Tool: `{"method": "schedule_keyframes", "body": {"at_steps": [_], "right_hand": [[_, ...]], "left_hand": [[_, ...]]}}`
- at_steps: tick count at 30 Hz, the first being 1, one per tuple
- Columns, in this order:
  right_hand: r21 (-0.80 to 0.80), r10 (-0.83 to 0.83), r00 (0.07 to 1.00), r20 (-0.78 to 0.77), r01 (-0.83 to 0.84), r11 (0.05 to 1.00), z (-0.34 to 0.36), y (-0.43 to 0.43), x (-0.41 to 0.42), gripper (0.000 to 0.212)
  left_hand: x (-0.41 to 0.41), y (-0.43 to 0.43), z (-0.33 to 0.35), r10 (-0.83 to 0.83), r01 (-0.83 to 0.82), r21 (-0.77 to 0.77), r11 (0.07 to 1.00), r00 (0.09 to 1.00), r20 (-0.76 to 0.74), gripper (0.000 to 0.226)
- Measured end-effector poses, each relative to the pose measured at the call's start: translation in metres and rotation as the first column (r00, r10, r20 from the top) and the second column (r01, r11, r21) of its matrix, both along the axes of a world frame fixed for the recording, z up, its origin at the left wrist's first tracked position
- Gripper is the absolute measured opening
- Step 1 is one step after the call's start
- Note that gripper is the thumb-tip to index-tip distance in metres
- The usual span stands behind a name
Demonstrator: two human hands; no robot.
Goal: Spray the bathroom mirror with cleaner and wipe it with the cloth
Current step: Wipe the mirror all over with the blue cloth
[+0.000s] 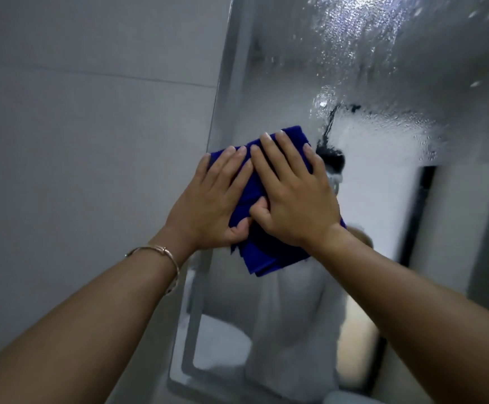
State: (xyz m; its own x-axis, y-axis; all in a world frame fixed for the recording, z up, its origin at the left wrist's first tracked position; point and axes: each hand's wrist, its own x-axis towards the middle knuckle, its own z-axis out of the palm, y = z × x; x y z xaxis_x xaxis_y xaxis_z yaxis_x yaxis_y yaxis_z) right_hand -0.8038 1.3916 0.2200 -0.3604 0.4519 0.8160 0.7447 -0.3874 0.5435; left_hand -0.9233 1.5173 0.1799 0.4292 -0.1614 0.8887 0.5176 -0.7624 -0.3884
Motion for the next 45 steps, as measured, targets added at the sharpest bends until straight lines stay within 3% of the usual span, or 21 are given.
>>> {"method": "schedule_keyframes", "body": {"at_steps": [8,12,16,22,26,31,34,37,41,45], "right_hand": [[0.154,0.031,0.996,-0.079,-0.019,0.988,0.048,0.048,-0.043,0.072],[0.237,0.052,0.991,-0.124,-0.022,0.971,0.059,0.067,-0.056,0.071],[0.241,0.039,0.989,-0.143,-0.003,0.971,0.054,0.067,-0.056,0.070],[0.310,0.107,0.967,-0.233,-0.030,0.950,0.022,0.068,-0.058,0.059],[0.285,0.128,0.958,-0.257,-0.051,0.957,-0.022,0.058,-0.051,0.055],[0.202,0.074,0.969,-0.237,-0.025,0.979,-0.063,0.052,-0.044,0.055],[0.103,0.061,0.988,-0.141,-0.046,0.994,-0.035,0.043,-0.032,0.055],[0.102,0.034,0.996,-0.082,-0.025,0.994,0.033,0.034,-0.020,0.054],[0.208,0.048,0.977,-0.209,-0.003,0.978,0.105,0.025,-0.015,0.057],[0.246,0.076,0.967,-0.243,-0.015,0.969,0.102,0.027,-0.013,0.056]], "left_hand": [[-0.048,0.035,0.070,0.111,-0.111,0.007,0.994,0.991,-0.070,0.081],[-0.055,0.054,0.088,0.075,-0.078,-0.025,0.997,0.992,-0.098,0.081],[-0.045,0.053,0.075,-0.048,0.043,-0.110,0.993,0.998,-0.038,0.078],[-0.051,0.040,0.061,-0.167,0.166,-0.041,0.985,0.985,-0.029,0.065],[-0.048,0.016,0.027,-0.341,0.327,-0.269,0.906,0.940,-0.003,0.070],[-0.025,0.002,-0.031,-0.274,0.299,-0.343,0.890,0.954,0.123,0.062],[-0.013,-0.003,-0.017,-0.299,0.340,-0.382,0.859,0.940,0.163,0.062],[-0.002,-0.012,0.048,-0.256,0.329,-0.360,0.873,0.938,0.235,0.064],[0.015,-0.023,0.135,-0.219,0.285,-0.246,0.926,0.939,0.265,0.062],[0.025,-0.012,0.132,-0.213,0.262,-0.116,0.958,0.922,0.324,0.060]]}}
